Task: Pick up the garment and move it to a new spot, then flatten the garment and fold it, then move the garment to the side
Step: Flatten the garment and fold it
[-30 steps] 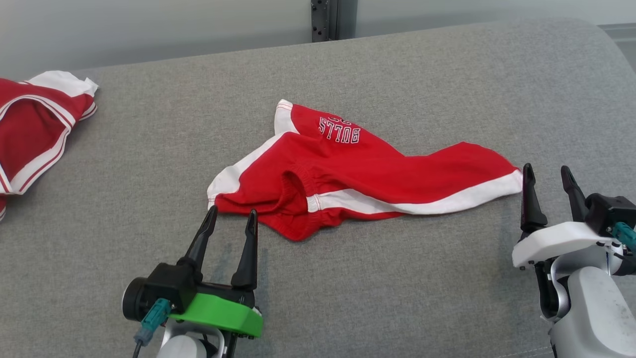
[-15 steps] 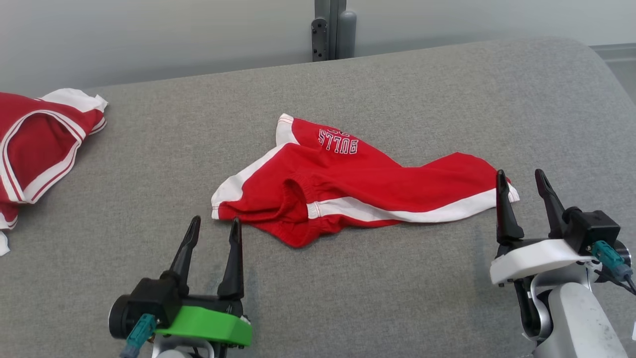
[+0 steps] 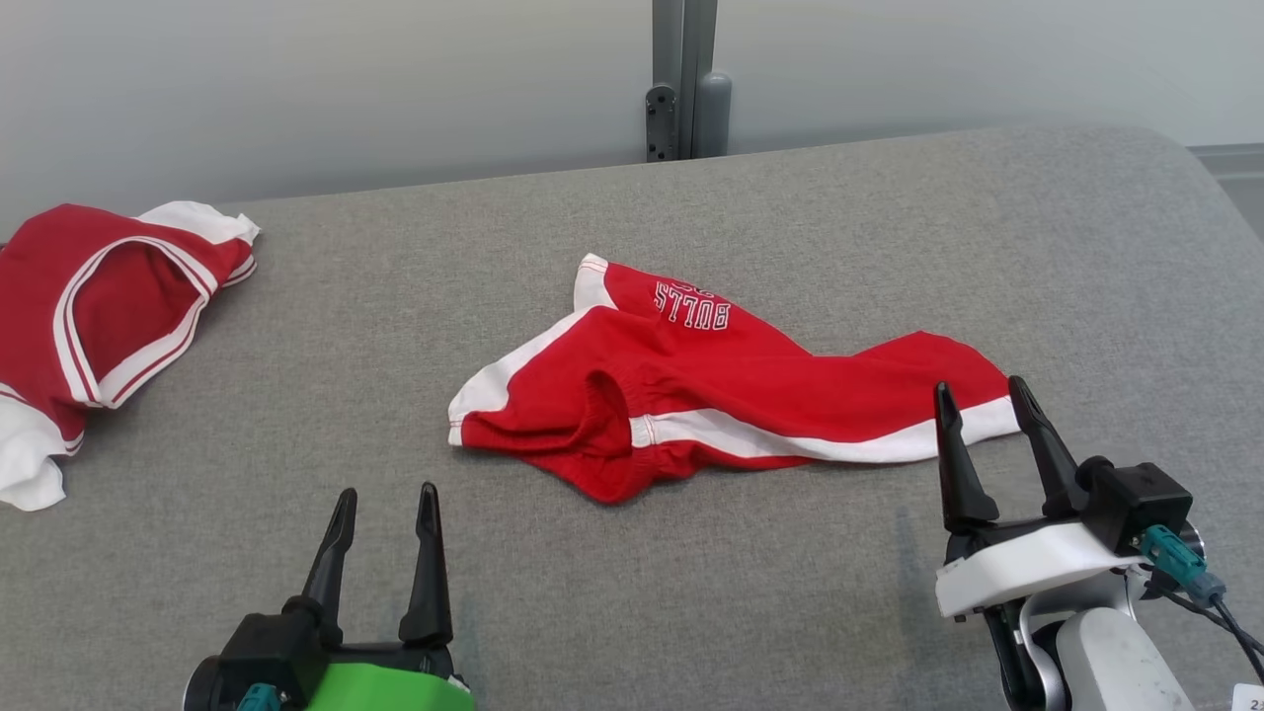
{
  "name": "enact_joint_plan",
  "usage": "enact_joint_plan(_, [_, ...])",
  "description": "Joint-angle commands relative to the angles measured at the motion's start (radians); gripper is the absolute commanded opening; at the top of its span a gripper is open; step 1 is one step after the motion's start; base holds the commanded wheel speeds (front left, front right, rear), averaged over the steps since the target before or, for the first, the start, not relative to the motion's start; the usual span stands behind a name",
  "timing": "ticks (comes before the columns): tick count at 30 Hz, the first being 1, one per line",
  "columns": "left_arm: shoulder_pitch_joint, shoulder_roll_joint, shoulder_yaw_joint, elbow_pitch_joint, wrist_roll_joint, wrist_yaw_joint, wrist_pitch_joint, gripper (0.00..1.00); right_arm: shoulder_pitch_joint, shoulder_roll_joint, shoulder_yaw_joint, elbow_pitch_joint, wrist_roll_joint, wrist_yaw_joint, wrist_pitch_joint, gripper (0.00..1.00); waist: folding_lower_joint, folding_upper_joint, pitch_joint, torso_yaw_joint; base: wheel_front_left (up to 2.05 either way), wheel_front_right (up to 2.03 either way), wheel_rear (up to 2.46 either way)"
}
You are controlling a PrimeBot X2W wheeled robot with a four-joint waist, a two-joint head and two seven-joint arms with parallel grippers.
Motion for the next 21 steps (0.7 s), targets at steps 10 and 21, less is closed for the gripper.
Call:
enact_joint_plan(10, [0.028, 0.002, -0.006, -0.007, 0.018, -0.002, -0.001, 1.00, 0.023, -0.001, 0.021, 0.002, 0.002, 0.000, -0.001, 1.00, 0.0000, -0.0001, -0.024, 0.011, 0.00, 0.00, 0.00])
enact_joint_plan(21, [-0.016, 0.002, -0.061, 0.052, 0.035, -0.031, 0.000, 1.00, 0.013, -0.001, 0.022, 0.013, -0.009, 0.000, -0.001, 1.00, 0.0000, -0.0001, -0.004, -0.002, 0.00, 0.00, 0.00])
